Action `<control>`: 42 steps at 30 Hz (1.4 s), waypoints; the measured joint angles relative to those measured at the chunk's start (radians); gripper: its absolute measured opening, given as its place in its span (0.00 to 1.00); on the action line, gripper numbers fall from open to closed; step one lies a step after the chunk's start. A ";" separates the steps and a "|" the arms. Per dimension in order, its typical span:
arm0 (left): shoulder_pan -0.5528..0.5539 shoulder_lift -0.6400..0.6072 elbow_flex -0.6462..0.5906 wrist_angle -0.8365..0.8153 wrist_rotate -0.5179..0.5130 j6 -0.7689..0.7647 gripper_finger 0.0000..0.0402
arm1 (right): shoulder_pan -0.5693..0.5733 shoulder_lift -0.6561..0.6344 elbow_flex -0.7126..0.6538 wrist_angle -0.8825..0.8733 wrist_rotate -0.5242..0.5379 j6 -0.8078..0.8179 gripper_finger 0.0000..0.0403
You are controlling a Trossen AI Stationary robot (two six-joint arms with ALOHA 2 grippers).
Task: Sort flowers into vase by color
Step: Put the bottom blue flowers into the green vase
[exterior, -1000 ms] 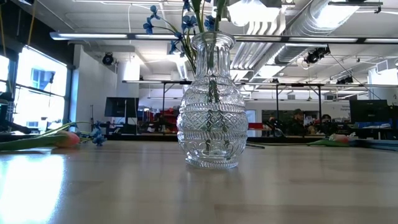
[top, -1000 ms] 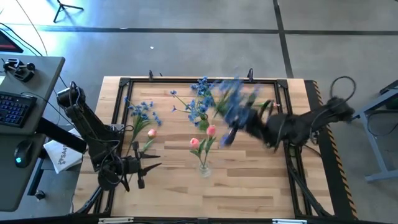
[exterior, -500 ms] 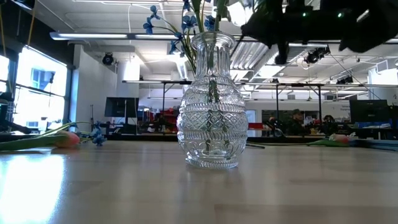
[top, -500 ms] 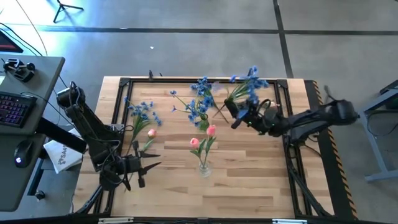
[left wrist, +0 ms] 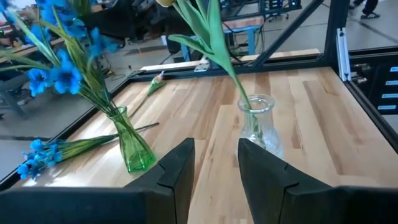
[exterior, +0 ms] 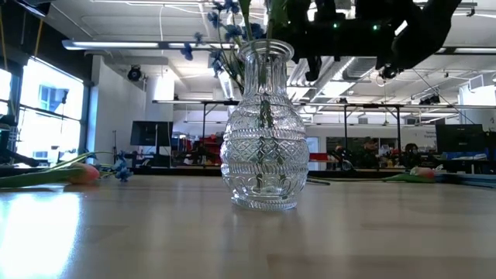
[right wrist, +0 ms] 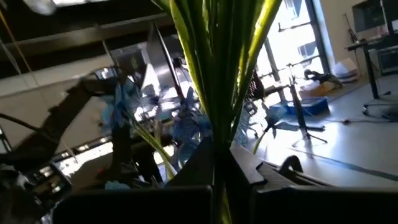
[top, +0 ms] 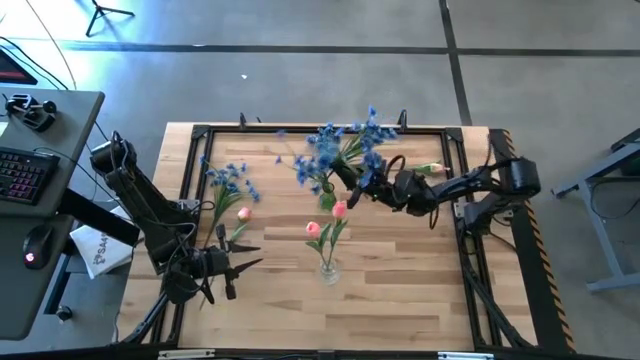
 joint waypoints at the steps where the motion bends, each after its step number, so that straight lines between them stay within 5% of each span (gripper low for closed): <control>1: 0.000 0.000 0.000 0.000 0.000 0.000 0.28 | 0.000 -0.015 0.003 -0.031 -0.005 0.000 0.00; 12: 0.000 0.000 0.000 0.000 0.002 0.000 0.28 | 0.051 -0.180 0.003 -0.289 -0.038 -0.116 0.00; 19: 0.003 0.000 0.000 0.000 0.002 -0.001 0.28 | 0.056 -0.148 0.004 -0.289 0.039 -0.173 0.00; 31: 0.003 0.000 0.000 0.000 0.002 -0.001 0.28 | 0.039 -0.034 0.003 -0.245 0.017 -0.165 0.00; 42: 0.003 0.000 0.000 0.001 0.004 -0.001 0.28 | 0.057 -0.070 0.003 -0.195 0.018 -0.239 0.01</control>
